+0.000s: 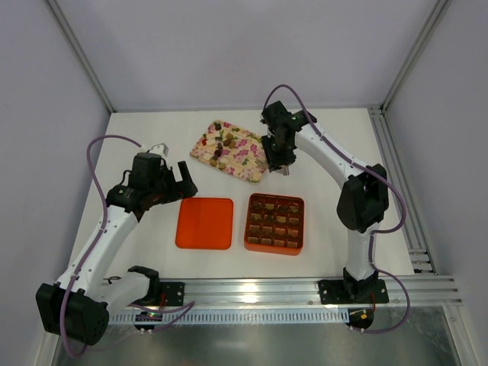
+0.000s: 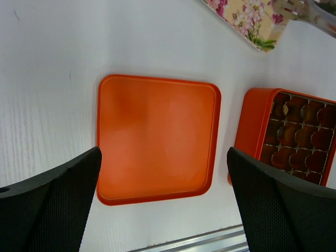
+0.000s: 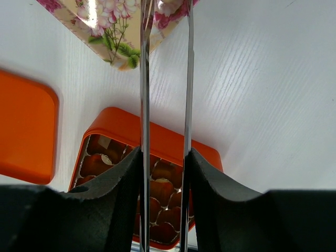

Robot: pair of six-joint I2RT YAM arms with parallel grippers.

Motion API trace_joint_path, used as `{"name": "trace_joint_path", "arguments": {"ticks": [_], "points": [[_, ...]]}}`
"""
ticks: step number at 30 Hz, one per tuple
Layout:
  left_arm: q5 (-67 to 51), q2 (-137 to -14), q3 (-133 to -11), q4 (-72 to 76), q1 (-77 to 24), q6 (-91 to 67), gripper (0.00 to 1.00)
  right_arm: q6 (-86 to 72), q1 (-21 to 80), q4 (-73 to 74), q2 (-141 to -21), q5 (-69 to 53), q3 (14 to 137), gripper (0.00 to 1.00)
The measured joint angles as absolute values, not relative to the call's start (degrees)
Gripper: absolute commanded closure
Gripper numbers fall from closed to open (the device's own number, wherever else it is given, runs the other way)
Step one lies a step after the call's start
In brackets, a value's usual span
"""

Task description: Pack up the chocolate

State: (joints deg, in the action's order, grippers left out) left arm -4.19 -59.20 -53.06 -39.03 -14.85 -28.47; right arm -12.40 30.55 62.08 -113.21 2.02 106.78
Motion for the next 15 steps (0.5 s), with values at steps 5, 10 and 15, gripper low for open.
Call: {"name": "trace_joint_path", "arguments": {"ticks": [5, 10, 15], "points": [[-4.19, -59.20, -53.06, -39.00, -14.85, -28.47, 0.00, -12.38, 30.50, 61.84, -113.91, 0.43, 106.74, 0.58], [-4.19, -59.20, -53.06, -39.00, -14.85, -28.47, 0.00, -12.36, 30.50, 61.63, -114.06, -1.39, 106.74, 0.59], [-4.19, -59.20, -53.06, -39.00, -14.85, -28.49, 0.00, -12.29, 30.50, 61.60, -114.06, -1.87, 106.74, 0.59]]}}
